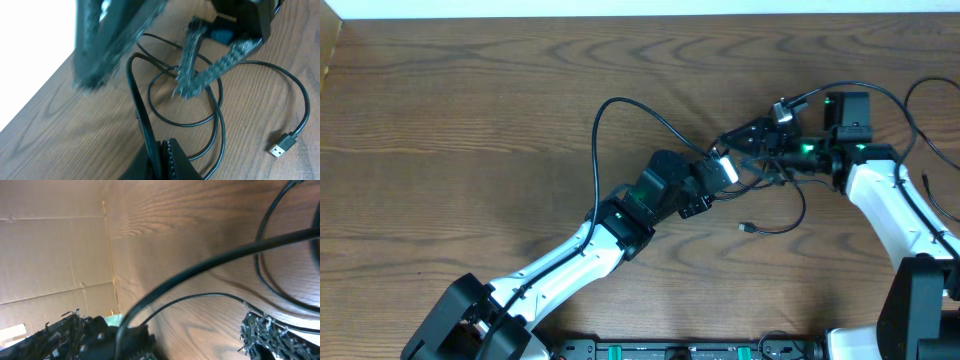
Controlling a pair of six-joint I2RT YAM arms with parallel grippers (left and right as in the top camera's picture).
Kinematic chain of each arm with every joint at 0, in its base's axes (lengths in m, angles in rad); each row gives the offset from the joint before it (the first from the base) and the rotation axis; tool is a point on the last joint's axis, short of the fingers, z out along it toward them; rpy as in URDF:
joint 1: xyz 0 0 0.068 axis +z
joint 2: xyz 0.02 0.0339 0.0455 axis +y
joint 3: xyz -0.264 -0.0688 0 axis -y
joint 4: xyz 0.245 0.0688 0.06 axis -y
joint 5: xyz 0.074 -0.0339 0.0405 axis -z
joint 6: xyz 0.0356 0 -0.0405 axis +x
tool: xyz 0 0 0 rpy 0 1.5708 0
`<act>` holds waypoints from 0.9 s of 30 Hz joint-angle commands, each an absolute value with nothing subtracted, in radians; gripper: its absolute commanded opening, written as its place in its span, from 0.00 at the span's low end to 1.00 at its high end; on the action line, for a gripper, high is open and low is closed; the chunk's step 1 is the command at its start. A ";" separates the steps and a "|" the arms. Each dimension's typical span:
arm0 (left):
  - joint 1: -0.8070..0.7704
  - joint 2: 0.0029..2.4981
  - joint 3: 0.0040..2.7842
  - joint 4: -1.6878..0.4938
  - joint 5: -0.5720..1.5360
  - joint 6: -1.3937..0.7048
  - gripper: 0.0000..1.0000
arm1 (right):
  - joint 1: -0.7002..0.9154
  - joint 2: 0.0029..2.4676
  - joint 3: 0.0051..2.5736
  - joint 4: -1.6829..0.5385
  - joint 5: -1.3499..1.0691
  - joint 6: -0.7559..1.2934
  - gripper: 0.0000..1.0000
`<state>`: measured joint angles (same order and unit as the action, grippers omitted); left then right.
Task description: Untangle cables
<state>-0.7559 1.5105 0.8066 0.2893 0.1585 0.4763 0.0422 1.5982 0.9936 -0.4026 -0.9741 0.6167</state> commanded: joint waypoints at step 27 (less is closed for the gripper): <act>-0.758 1.492 0.817 0.238 0.241 0.323 0.26 | 0.049 1.606 0.999 0.343 -1.292 0.492 0.01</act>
